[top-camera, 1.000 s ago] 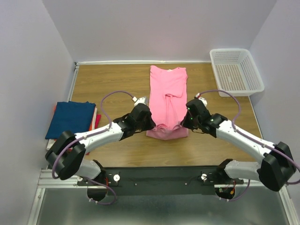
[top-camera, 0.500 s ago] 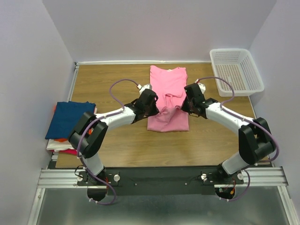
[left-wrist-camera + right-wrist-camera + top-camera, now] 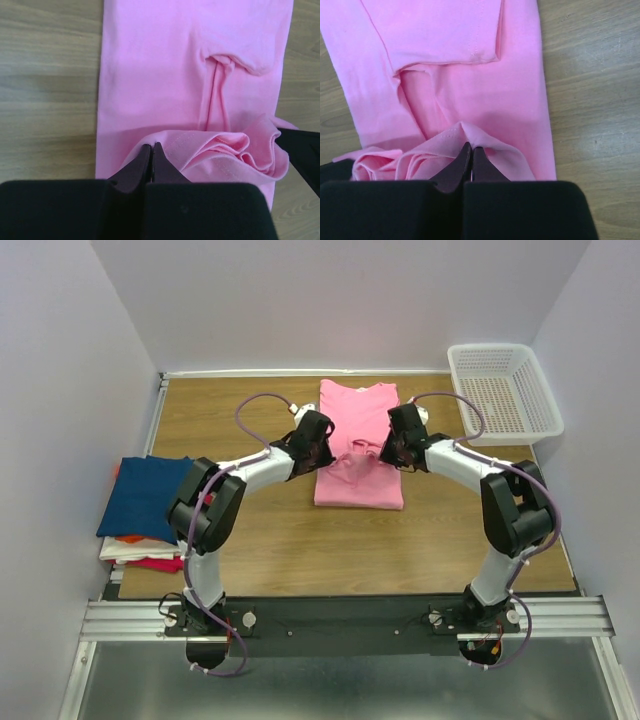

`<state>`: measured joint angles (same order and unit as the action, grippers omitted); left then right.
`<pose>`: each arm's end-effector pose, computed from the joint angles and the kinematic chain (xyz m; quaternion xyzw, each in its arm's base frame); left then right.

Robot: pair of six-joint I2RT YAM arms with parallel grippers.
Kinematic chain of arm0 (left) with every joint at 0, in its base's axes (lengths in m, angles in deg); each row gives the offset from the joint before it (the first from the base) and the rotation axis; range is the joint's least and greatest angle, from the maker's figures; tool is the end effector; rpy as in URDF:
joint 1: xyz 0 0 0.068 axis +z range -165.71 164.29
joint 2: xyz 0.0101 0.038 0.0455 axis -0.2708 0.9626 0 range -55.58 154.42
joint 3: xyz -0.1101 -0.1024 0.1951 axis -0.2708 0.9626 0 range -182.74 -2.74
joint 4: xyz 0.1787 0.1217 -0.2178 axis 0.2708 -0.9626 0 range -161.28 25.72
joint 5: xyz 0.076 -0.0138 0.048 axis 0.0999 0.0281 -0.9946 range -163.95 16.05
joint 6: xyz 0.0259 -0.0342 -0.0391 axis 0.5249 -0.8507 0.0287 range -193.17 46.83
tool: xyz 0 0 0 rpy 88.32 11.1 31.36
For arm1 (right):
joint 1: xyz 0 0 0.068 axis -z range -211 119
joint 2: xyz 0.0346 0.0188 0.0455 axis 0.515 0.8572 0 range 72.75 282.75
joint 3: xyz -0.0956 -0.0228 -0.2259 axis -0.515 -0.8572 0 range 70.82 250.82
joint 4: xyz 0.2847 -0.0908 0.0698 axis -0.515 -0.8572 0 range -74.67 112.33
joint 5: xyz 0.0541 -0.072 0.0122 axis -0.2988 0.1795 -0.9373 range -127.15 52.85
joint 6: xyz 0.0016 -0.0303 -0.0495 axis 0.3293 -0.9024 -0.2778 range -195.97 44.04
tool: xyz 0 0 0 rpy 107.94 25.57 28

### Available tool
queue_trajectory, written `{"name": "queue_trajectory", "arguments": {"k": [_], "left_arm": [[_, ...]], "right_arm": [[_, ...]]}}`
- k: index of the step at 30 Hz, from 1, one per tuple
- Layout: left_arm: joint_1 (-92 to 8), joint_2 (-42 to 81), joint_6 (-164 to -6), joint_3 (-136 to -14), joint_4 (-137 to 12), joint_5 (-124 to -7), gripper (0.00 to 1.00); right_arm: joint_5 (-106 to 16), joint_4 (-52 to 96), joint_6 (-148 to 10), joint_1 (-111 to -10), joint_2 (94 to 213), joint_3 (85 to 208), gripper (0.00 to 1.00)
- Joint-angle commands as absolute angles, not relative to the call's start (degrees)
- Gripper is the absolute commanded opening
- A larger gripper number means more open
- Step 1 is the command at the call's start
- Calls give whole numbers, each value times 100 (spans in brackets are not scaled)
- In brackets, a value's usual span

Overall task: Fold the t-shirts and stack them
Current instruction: Fold the tshirt

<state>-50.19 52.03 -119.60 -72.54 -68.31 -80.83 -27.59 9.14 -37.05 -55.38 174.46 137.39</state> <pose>0.3703 -0.2482 0.1299 -0.1192 0.9039 -0.2226 0.3454 0.3841 0.1666 0.1396 0.1472 0.9201 0.1196 0.3426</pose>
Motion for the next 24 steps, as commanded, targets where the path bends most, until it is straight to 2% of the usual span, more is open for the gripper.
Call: {"name": "queue_trajectory", "arguments": {"k": [1,16,19,21,24], "left_arm": [[-4867,5384,-11650,-7577,-6920,-8213,0],[-4639,5956,-11342,-8290,-7078,-8019,0],[-4604,5982,-11219,-8316,-6964,-7975,0],[-4569,6000,-11088,-8386,-6920,-7897,5],[-4498,6044,-10982,-8509,-6920,-7826,30]], "right_arm": [[-2951,1037,-3764,-5438,17698,13999,0],[-3065,1055,-3738,-5183,18059,14245,0],[-3100,1073,-3738,-5148,18129,14263,4],[-3100,1073,-3773,-5121,18121,14289,10],[-3144,1073,-3791,-5060,18103,14351,16]]}}
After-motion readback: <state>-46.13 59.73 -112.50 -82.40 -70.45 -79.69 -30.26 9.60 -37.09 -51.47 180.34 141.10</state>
